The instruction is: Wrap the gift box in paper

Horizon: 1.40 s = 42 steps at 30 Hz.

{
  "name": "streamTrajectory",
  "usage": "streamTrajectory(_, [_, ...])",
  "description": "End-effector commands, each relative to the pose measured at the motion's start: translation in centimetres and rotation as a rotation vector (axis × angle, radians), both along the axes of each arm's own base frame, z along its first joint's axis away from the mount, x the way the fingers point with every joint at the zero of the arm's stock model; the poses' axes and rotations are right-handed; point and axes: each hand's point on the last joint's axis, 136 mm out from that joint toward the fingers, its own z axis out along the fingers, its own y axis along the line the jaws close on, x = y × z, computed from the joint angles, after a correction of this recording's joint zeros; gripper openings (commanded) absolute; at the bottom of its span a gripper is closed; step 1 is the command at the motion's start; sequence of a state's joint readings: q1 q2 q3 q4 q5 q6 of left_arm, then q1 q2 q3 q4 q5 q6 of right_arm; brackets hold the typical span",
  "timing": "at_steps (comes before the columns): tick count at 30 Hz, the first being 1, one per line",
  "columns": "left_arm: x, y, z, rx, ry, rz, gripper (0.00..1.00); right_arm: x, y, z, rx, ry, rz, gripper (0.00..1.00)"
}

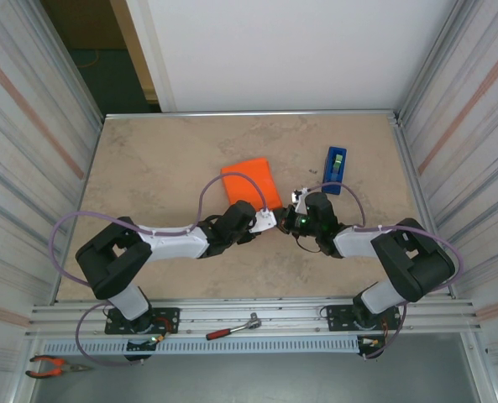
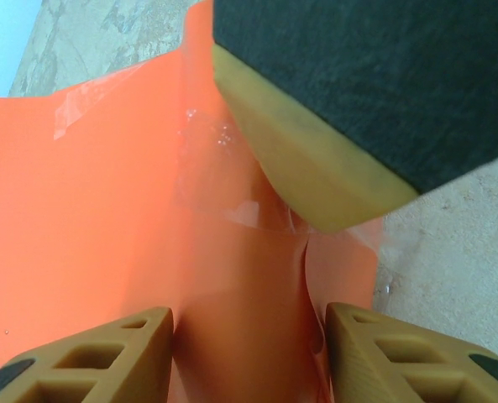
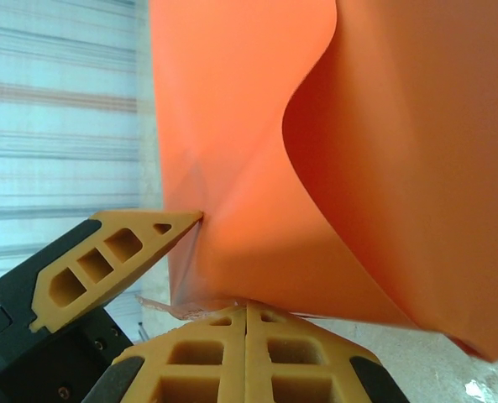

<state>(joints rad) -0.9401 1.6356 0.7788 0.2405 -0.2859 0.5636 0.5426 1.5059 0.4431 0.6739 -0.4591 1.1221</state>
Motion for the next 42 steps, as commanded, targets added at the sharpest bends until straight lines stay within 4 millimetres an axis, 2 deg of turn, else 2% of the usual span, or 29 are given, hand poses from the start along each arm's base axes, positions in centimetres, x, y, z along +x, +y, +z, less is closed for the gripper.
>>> streamTrajectory(1, [-2.3, 0.6, -3.4, 0.067, 0.099, -0.039, 0.49, 1.3, 0.6, 2.5, 0.07, -0.061, -0.005, 0.0])
streamTrajectory(9, [-2.4, 0.6, -3.4, 0.068, 0.1, -0.042, 0.49, -0.1, -0.4, 2.0, 0.06, -0.049, -0.017, 0.0])
streamTrajectory(15, [-2.4, 0.6, -3.3, 0.066, 0.099, -0.04, 0.49, -0.3, -0.5, 1.9, 0.061, -0.047, -0.013, 0.0])
streamTrajectory(22, [-2.4, 0.6, -3.3, 0.065, 0.099, -0.04, 0.48, -2.0, -1.6, -0.5, 0.011, -0.002, -0.018, 0.0])
streamTrajectory(27, [-2.3, 0.7, -3.4, 0.067, 0.101, -0.04, 0.48, -2.6, -1.2, -1.8, -0.038, 0.011, 0.004, 0.0])
streamTrajectory(42, [-2.4, 0.7, -3.3, 0.066, 0.098, -0.039, 0.48, 0.1, 1.7, -2.9, -0.009, 0.012, 0.001, 0.0])
